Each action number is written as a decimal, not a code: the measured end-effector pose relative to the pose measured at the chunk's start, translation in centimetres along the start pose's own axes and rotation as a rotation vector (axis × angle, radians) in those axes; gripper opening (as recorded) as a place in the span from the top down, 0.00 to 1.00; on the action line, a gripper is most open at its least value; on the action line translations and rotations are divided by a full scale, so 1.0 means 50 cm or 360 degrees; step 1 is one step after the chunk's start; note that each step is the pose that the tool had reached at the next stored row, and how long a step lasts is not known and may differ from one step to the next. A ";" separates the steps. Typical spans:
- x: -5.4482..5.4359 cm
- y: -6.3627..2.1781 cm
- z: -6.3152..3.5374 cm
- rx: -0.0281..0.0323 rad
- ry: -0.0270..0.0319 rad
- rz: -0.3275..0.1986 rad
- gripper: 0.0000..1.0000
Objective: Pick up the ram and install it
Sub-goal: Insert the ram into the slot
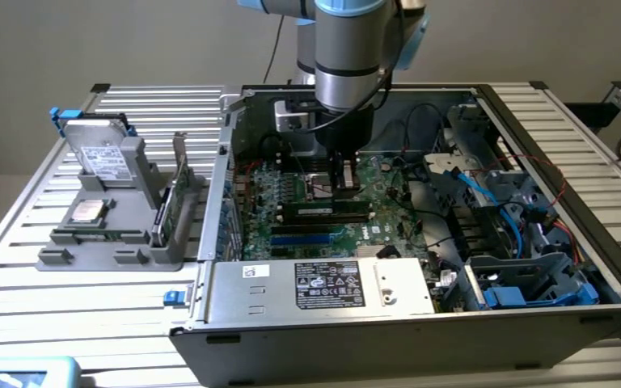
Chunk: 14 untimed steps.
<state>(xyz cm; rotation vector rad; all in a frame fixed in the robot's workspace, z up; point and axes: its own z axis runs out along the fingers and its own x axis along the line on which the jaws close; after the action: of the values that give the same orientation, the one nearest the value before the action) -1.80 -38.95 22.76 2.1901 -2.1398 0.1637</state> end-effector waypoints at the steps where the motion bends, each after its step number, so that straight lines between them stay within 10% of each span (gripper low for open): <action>1: -0.001 0.000 0.001 0.00006 -0.00003 0.0000 0.86; 14: -0.004 0.001 0.003 0.00014 0.00023 0.0006 0.86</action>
<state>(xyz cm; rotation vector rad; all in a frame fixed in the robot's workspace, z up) -1.83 -38.78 22.58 2.1862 -2.1433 0.1664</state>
